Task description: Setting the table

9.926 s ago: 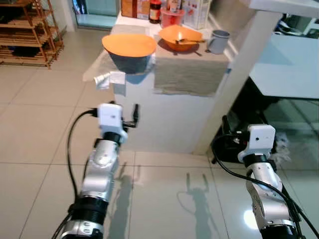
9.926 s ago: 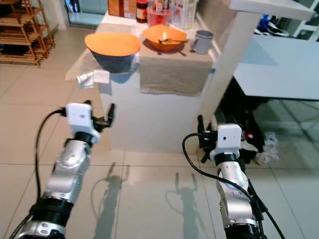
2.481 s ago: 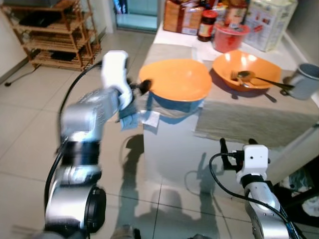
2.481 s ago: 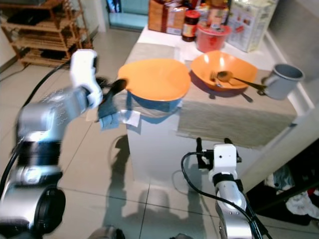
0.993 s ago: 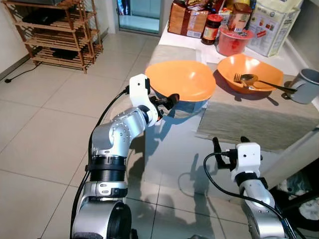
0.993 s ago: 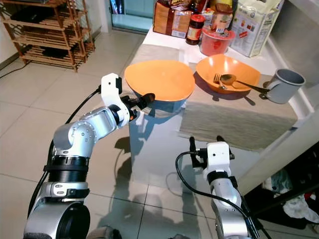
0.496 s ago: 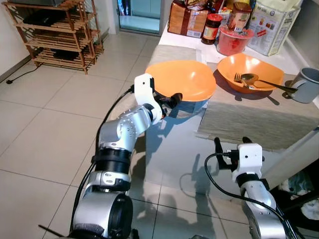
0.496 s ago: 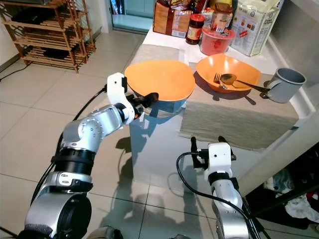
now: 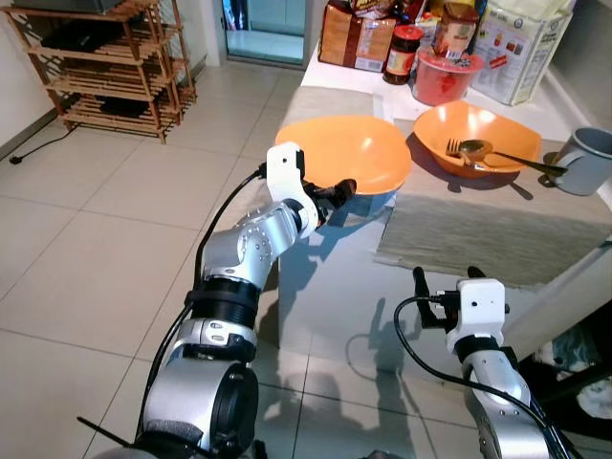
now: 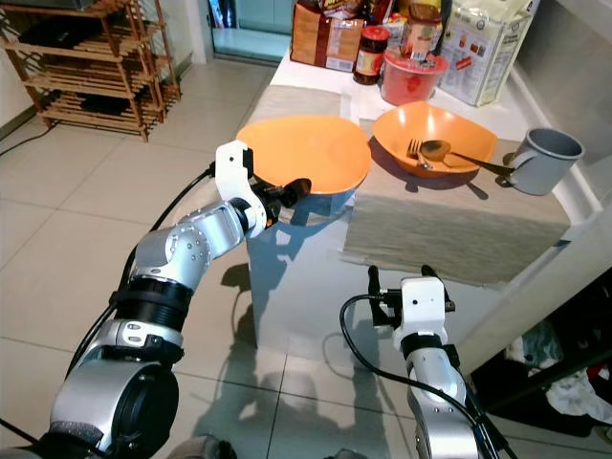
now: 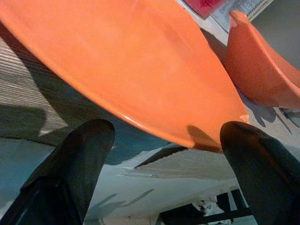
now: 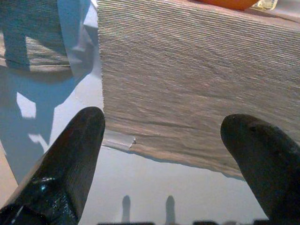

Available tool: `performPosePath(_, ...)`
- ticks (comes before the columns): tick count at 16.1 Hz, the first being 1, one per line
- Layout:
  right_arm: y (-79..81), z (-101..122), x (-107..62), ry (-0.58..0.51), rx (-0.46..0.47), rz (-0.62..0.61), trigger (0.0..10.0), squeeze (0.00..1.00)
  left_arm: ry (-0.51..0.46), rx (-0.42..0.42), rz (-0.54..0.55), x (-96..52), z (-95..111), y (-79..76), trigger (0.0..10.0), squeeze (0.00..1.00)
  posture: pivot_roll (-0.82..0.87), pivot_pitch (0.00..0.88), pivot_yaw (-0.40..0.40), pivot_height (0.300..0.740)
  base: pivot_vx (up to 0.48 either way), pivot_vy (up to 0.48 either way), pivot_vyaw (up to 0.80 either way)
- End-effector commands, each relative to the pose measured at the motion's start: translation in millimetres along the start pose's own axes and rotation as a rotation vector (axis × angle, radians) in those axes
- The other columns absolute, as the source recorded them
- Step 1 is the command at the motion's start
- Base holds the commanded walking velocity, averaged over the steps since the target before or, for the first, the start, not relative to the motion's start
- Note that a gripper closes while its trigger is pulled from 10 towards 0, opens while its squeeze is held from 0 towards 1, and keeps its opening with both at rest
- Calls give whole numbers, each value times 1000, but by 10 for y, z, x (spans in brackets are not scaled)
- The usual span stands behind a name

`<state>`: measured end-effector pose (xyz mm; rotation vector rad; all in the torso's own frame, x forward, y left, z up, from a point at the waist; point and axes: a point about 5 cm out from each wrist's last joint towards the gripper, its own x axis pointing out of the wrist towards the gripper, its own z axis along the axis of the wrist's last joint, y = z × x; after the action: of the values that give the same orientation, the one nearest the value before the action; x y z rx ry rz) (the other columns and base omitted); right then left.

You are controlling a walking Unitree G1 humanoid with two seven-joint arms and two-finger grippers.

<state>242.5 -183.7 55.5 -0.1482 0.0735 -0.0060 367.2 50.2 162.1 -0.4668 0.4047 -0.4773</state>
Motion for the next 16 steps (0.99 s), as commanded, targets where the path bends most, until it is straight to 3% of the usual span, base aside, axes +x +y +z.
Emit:
performPosePath(1,-48,41,8,-7,1,-21,10000,0,-8,31,-34,58,48,-146,10000,0,-55,0,-4,718,0,0,0)
performPosePath(7,-49,38,6,-6,1,-23,10000,0,-3,27,-48,133,13,-218,10000,0,-61,0,0,718,0,0,0)
performPosePath(8,-49,38,3,-6,1,-24,10000,0,-1,12,-39,149,5,-212,3843,0,-62,0,0,718,0,0,0)
performPosePath(9,-48,38,3,-6,1,-24,10000,0,1,10,-35,153,1,-209,2902,0,-63,0,1,718,0,0,0)
performPosePath(10,-48,38,2,-6,1,-25,10000,0,4,6,-31,157,-6,-205,0,0,-63,0,1,718,0,0,0)
performPosePath(16,-47,35,-6,-4,0,-25,10000,0,6,4,-20,193,-9,-193,0,0,-67,0,3,718,0,0,0)
